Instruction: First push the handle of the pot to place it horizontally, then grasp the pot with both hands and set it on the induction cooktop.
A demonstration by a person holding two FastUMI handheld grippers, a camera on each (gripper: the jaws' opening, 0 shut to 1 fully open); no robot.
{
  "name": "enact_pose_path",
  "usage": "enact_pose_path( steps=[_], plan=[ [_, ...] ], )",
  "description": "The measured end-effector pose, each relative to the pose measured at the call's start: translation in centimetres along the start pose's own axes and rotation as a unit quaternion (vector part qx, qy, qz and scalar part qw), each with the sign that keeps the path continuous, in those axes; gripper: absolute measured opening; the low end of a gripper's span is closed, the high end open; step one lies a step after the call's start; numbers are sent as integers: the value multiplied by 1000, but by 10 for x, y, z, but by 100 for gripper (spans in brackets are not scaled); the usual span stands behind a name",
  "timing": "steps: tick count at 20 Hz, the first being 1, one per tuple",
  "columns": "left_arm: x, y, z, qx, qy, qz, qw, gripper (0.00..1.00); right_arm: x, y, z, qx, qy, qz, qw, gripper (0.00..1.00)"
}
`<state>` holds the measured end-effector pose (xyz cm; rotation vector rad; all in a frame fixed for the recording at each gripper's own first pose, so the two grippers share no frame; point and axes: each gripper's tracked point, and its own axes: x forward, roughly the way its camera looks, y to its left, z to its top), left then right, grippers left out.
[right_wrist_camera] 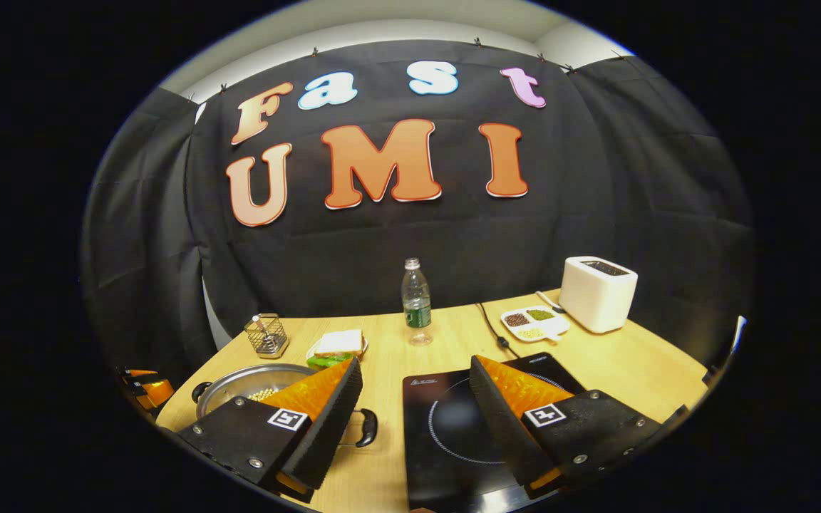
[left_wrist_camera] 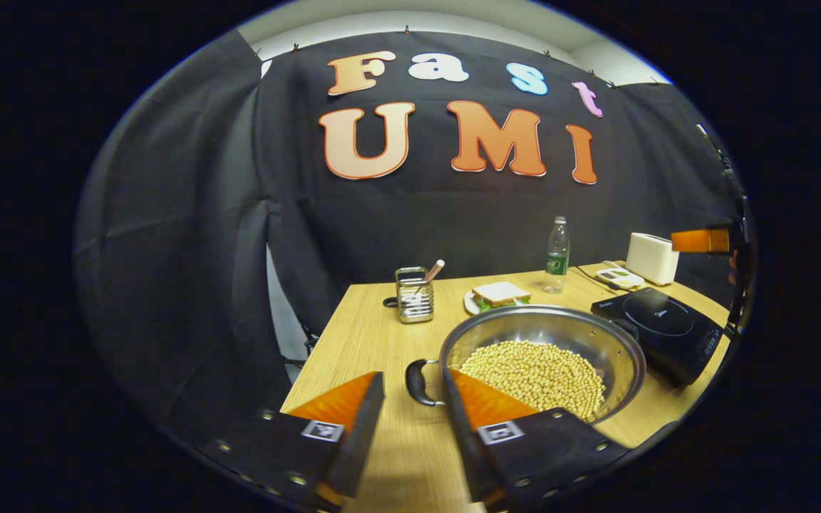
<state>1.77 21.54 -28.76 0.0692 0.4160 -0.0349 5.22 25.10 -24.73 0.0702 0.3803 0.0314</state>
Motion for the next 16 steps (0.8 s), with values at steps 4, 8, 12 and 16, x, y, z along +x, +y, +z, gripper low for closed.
enact_pose_path(
  steps=[4, 8, 12, 16],
  plan=[
    [36, 4, -11, -13, 24, 11, 1000, 83, 22, 28, -52, 0, 61, 5, 998, 95],
    [56, -5, -39, -36, 66, -24, 997, 82, 45, 40, -96, -18, 110, -4, 994, 95],
    [76, -8, -53, -31, 89, -36, 995, 82, 64, 48, -115, -26, 135, -10, 990, 95],
    [84, -10, -67, -34, 115, -46, 992, 82, 71, 54, -136, -22, 172, -7, 985, 95]
  ],
)
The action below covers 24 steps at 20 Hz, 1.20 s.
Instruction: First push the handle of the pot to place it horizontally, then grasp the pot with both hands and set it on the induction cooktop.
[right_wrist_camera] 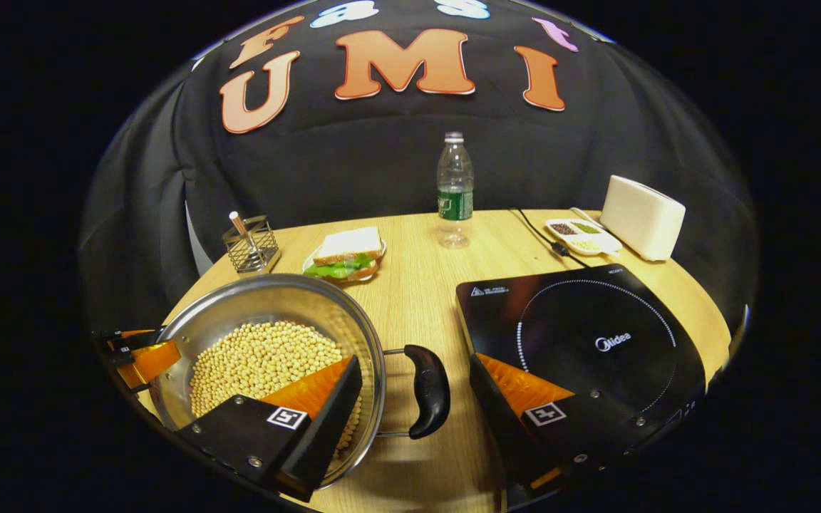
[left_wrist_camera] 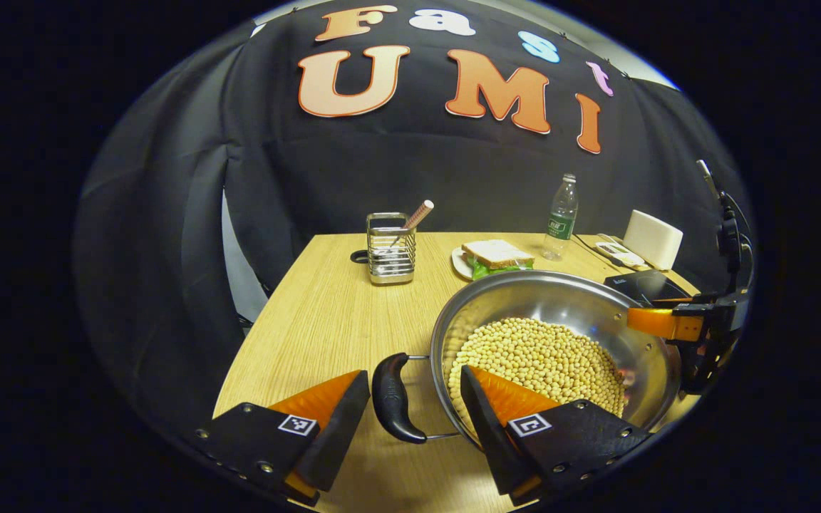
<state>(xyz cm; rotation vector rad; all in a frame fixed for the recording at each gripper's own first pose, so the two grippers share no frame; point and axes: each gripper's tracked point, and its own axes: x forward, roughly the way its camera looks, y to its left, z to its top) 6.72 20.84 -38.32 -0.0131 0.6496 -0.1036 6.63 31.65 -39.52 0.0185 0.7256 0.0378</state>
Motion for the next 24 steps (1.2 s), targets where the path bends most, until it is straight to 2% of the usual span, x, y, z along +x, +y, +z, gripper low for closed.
enact_pose_path(
  steps=[2, 4, 5, 7, 8, 9, 10, 11, 13, 17, 19, 24],
  plan=[
    [2, -1, 0, -6, -1, -8, 1000, 82, 6, 3, -4, 2, 8, 5, 1000, 93],
    [6, -4, -8, -9, 11, -20, 1000, 82, 9, 4, -9, 0, 17, 1, 1000, 86],
    [6, -4, -13, -12, 26, -18, 999, 82, 10, 1, -9, 1, 20, -2, 1000, 78],
    [5, -5, -16, -12, 37, -16, 999, 71, 14, 3, -10, 7, 25, 7, 1000, 68],
    [4, -5, -20, -10, 51, -14, 999, 69, 12, 3, -10, 6, 25, 13, 1000, 67],
    [2, -3, -20, -24, 53, -7, 998, 70, 11, 4, -9, 3, 22, 20, 1000, 60],
    [4, -3, -22, -30, 63, -2, 998, 66, 11, 4, -8, 4, 19, 23, 1000, 61],
    [4, -2, -19, -31, 62, 9, 998, 67, 12, 5, -7, 3, 15, 23, 1000, 57],
    [6, 3, -17, -40, 62, 39, 996, 57, 10, 5, -9, 4, 19, 29, 999, 54],
    [-12, -3, -26, -65, 78, 52, 993, 46, 2, 2, -3, 6, 20, 42, 999, 52],
    [-26, -7, -16, -63, 69, 61, 994, 49, -5, -1, 4, 9, 16, 50, 999, 52],
    [-48, -29, 25, -43, 41, 72, 996, 46, -27, -22, 30, 27, 1, 66, 997, 52]
  ],
)
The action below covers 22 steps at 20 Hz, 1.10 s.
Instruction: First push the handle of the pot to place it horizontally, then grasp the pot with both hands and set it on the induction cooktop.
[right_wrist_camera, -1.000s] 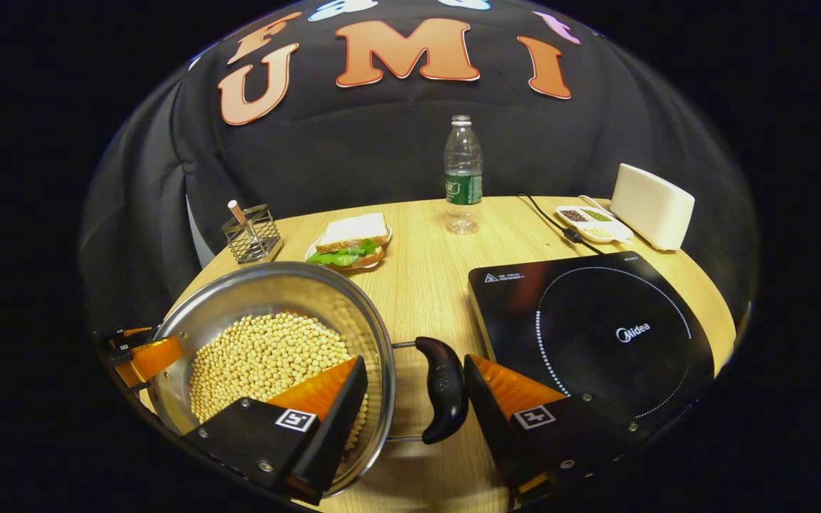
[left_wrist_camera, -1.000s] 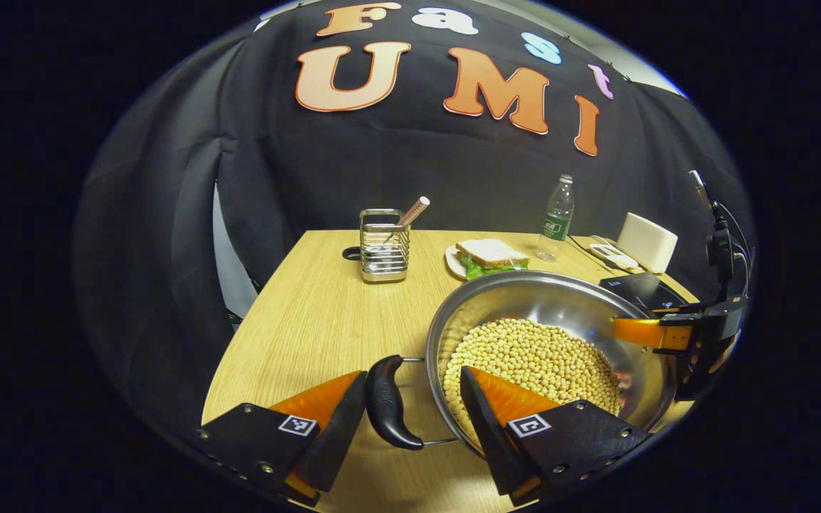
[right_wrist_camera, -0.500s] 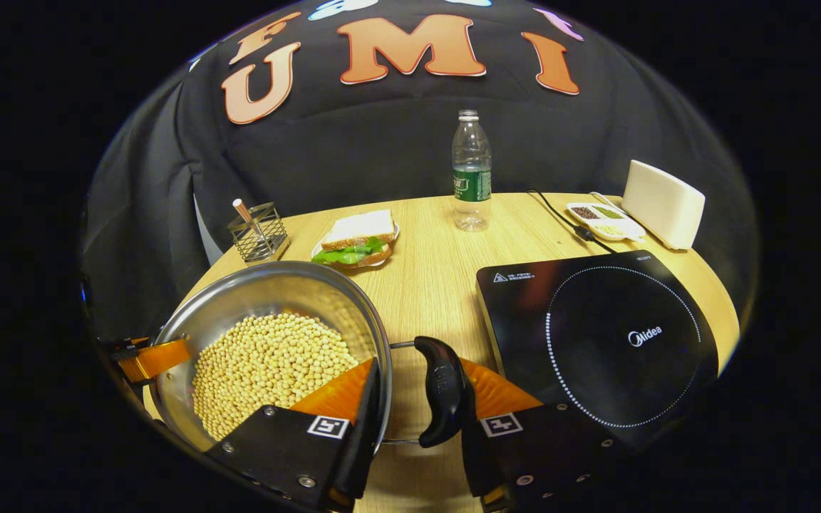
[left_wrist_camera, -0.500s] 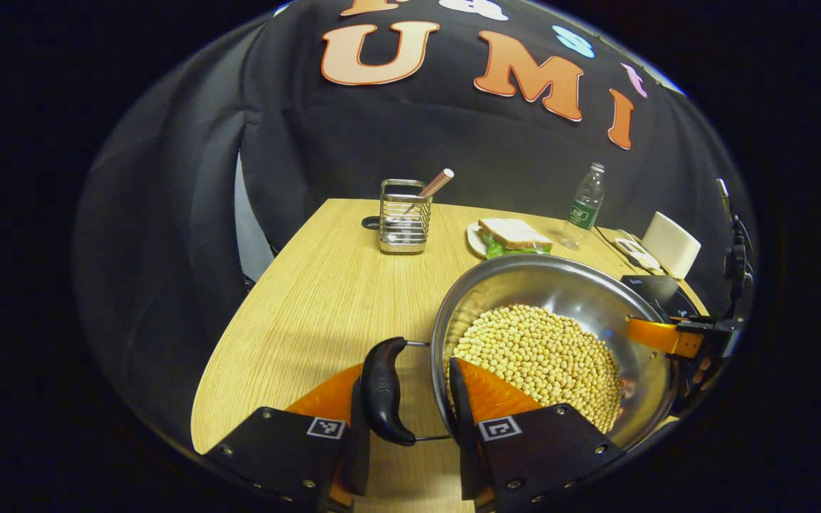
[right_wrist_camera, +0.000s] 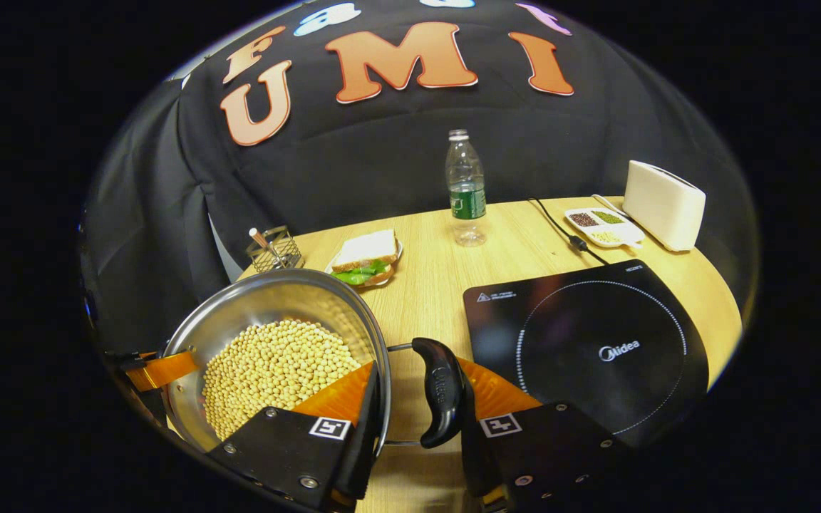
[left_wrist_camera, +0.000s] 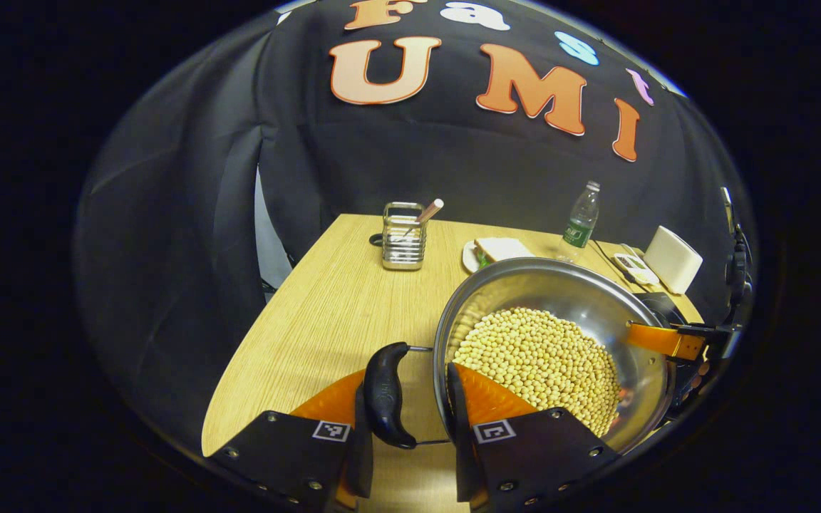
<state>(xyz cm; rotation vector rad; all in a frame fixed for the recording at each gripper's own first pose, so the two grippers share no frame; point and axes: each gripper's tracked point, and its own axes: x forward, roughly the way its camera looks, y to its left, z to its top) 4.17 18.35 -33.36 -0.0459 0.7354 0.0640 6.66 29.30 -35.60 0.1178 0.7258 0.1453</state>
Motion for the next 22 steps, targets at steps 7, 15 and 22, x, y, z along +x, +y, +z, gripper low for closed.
enact_pose_path(
  steps=[7, 15, 22],
  plan=[
    [-14, -74, 24, 6, -9, -23, 1000, 46, -35, -68, 34, 5, -25, -18, 1000, 51],
    [-11, -171, 34, 32, -1, -51, 998, 47, -57, -161, 48, 29, -32, -45, 998, 52],
    [-12, -240, 31, 48, 4, -65, 997, 47, -74, -226, 53, 42, -36, -59, 997, 52]
  ],
)
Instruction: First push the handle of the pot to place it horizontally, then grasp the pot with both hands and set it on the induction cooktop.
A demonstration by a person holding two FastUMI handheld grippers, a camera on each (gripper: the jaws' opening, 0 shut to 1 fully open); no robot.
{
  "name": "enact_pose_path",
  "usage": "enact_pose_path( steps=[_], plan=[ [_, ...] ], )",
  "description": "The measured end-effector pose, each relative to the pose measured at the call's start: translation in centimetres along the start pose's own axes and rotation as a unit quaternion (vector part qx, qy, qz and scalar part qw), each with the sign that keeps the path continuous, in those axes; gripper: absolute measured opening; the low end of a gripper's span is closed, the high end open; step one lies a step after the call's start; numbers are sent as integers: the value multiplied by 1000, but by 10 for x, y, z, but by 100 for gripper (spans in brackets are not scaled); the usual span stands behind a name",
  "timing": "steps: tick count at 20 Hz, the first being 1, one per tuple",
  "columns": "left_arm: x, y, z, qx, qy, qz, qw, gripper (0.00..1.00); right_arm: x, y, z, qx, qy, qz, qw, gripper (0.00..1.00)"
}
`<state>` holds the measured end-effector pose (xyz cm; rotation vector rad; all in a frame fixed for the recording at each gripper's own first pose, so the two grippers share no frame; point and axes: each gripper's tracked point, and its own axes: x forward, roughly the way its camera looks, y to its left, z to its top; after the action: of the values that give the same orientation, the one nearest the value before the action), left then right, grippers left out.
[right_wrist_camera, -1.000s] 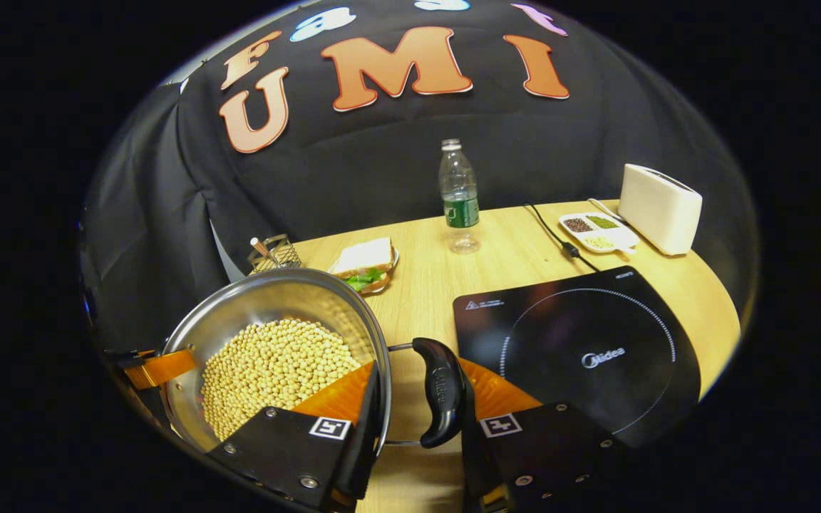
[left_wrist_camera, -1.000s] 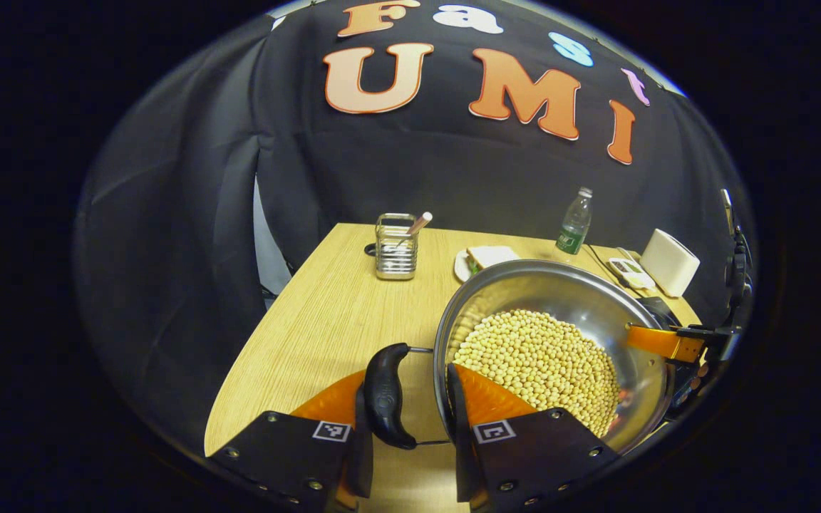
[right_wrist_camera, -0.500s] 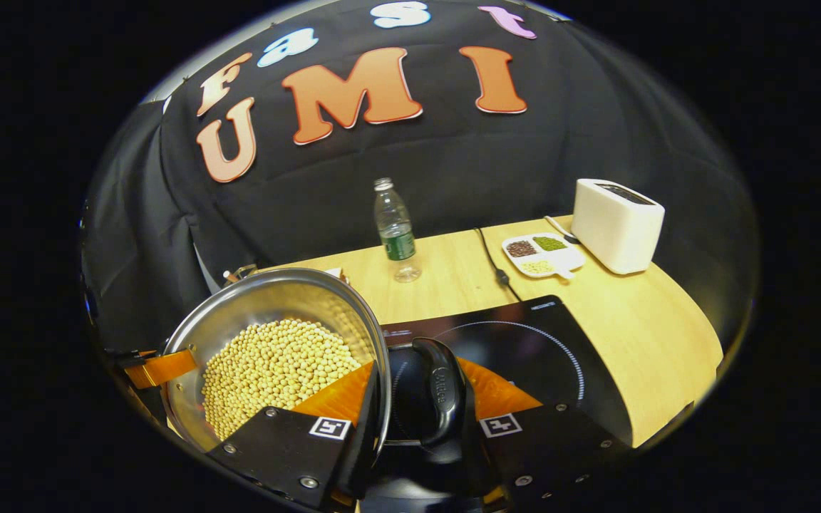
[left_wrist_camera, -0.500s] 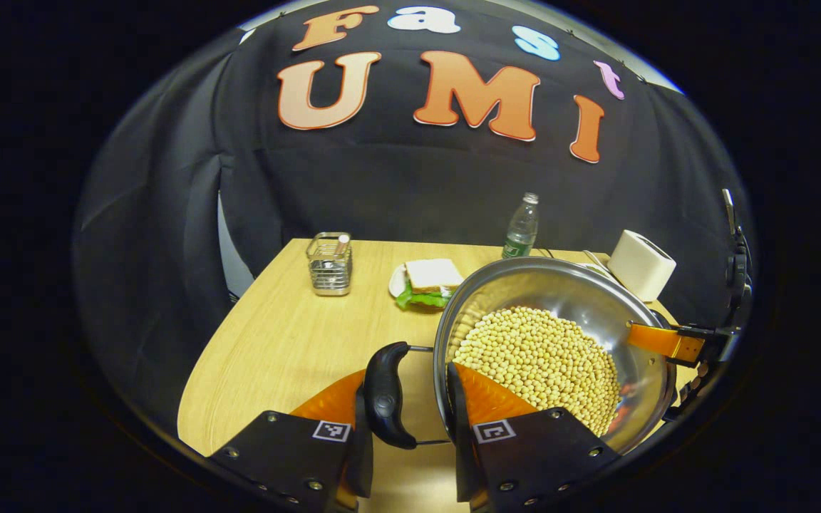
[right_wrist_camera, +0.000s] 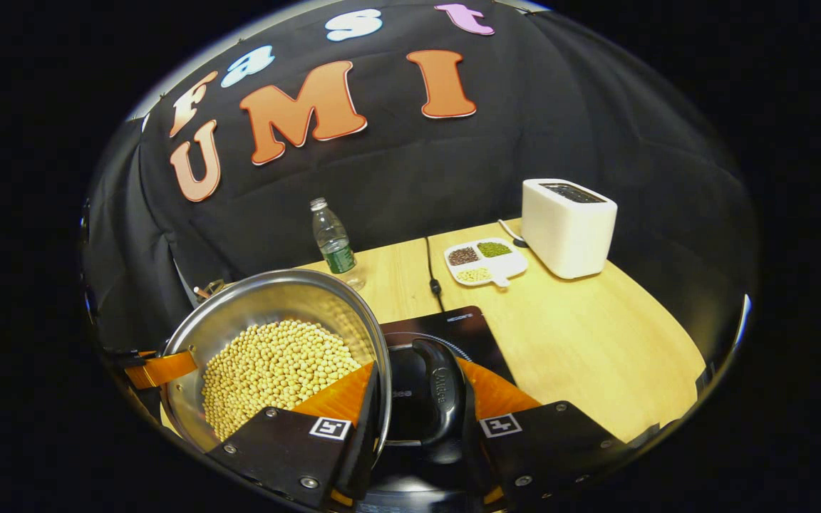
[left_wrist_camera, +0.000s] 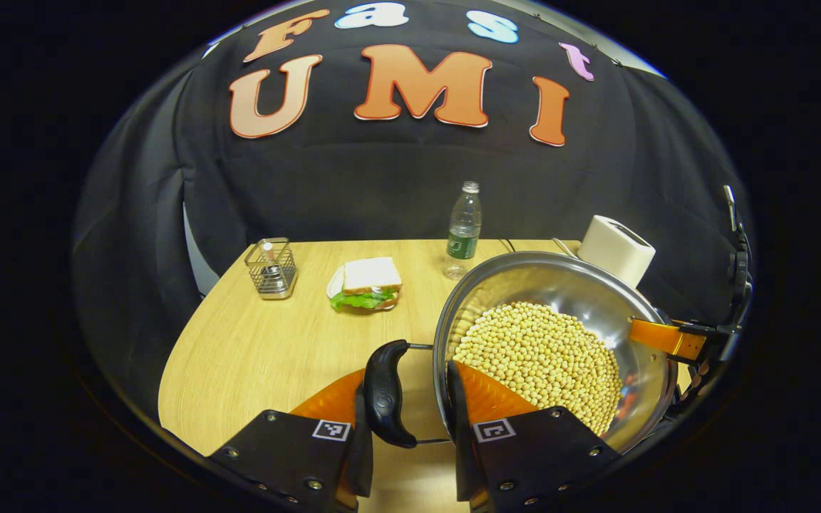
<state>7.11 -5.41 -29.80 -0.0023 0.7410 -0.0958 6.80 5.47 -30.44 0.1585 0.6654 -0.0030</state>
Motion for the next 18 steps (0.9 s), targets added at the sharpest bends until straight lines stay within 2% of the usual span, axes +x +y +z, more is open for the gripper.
enact_pose_path(
  steps=[9, 18],
  plan=[
    [25, -67, -18, 4, 25, -14, 1000, 47, 5, -67, -6, 4, 16, -16, 1000, 52],
    [35, -83, -34, -8, 31, -9, 999, 47, 12, -83, -22, -1, 36, -22, 999, 52]
  ],
)
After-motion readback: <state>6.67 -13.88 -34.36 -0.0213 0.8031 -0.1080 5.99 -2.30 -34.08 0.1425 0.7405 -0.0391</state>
